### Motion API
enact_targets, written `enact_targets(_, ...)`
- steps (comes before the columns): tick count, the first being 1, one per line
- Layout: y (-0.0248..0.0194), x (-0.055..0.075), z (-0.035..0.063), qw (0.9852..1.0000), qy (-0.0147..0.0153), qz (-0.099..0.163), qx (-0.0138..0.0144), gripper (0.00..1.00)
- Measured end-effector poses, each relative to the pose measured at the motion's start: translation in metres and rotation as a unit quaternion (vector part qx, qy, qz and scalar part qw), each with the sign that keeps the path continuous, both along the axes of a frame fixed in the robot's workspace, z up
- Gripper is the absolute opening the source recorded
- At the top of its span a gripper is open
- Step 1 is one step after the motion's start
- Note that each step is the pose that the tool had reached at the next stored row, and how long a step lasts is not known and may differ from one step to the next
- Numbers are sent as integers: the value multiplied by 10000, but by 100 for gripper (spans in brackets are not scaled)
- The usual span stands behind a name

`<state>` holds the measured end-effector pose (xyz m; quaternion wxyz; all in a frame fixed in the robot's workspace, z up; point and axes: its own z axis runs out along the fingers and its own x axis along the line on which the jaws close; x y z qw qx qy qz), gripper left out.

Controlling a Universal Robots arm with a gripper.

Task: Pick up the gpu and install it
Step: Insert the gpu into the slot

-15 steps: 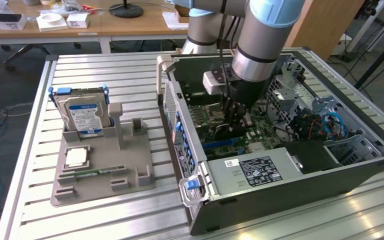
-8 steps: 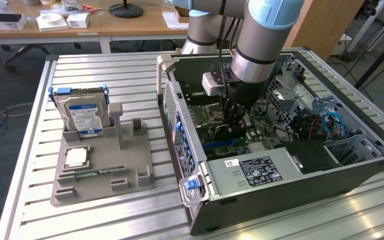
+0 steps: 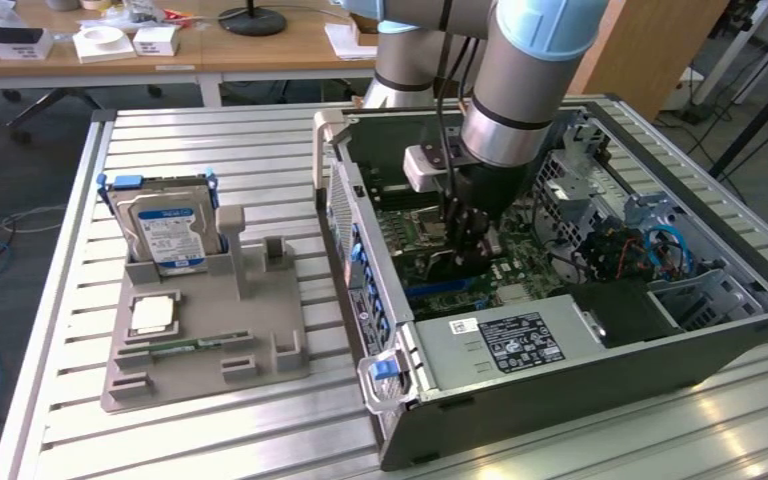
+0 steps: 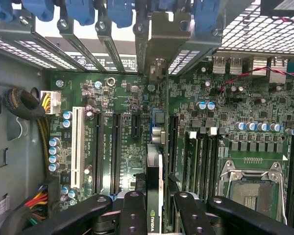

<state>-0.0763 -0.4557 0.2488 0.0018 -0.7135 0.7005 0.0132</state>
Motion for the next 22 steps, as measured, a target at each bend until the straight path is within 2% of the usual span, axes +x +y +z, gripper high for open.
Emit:
enact_targets(5,0,0,-4,10000,47,-8,2,27)
enact_targets(22,-17,7,-6,10000,49,-10,2,27)
